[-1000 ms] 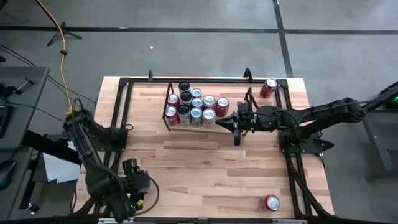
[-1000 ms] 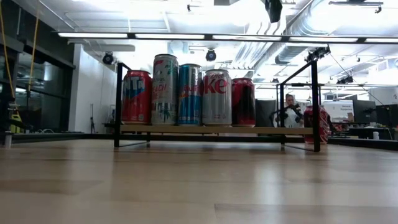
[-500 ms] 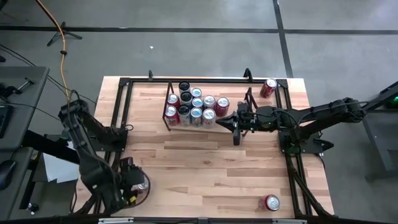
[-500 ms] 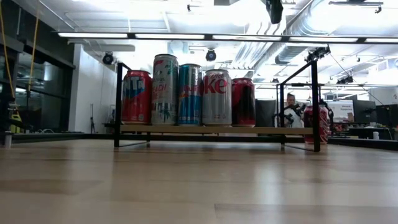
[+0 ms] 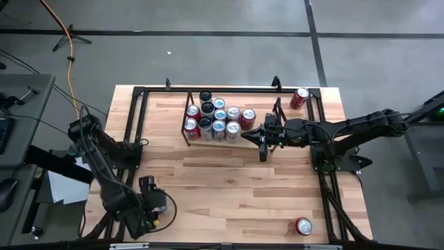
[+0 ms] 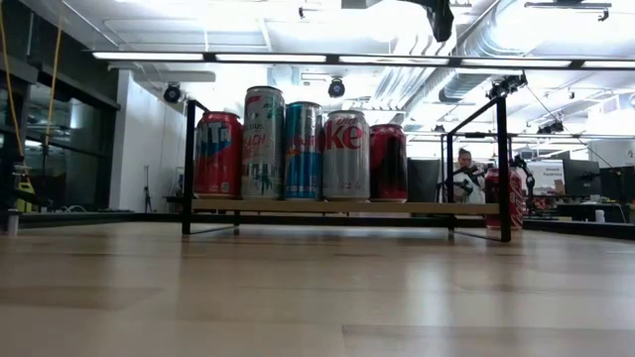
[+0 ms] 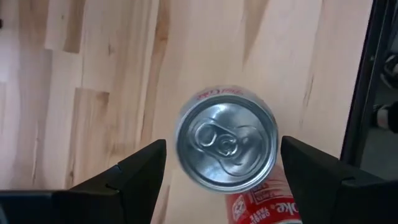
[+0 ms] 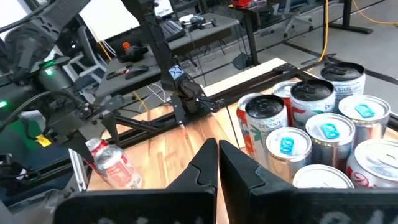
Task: Place canned beverage on shelf
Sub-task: Put the red-silver soda can on the shelf aligned with the other red-silver soda cans, then put the red and black soda can and align the it with the other red and white soda can on the shelf
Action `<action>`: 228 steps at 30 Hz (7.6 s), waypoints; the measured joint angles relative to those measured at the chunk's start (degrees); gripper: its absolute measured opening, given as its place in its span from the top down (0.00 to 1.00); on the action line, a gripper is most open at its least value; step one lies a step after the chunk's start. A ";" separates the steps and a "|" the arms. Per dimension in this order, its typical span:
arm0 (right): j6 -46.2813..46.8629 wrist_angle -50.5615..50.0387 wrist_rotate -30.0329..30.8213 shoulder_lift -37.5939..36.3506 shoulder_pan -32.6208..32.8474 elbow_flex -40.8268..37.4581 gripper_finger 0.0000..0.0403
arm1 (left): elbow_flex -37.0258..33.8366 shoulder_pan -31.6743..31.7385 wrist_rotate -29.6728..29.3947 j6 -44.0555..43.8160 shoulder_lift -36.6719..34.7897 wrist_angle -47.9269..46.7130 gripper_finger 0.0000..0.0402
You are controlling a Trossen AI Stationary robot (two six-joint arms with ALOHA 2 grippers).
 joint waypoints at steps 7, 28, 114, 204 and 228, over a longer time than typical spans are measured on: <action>0.02 -1.04 0.01 0.00 0.01 0.00 1.00 | 0.00 0.60 0.54 1.28 3.27 1.09 0.33; 1.42 -1.02 0.00 0.00 0.02 0.00 1.00 | -2.25 5.48 -2.15 6.98 5.58 9.66 0.37; -8.15 14.30 12.46 -4.81 -6.16 -0.04 1.00 | 44.33 82.30 18.74 72.82 31.09 14.15 0.51; -9.02 9.39 6.54 -4.85 -6.80 0.02 1.00 | 1.21 70.89 20.25 49.28 -20.61 51.19 0.31; 1.67 9.58 -0.94 -4.90 -6.73 0.02 1.00 | -16.63 61.70 15.87 57.58 -43.17 64.21 0.31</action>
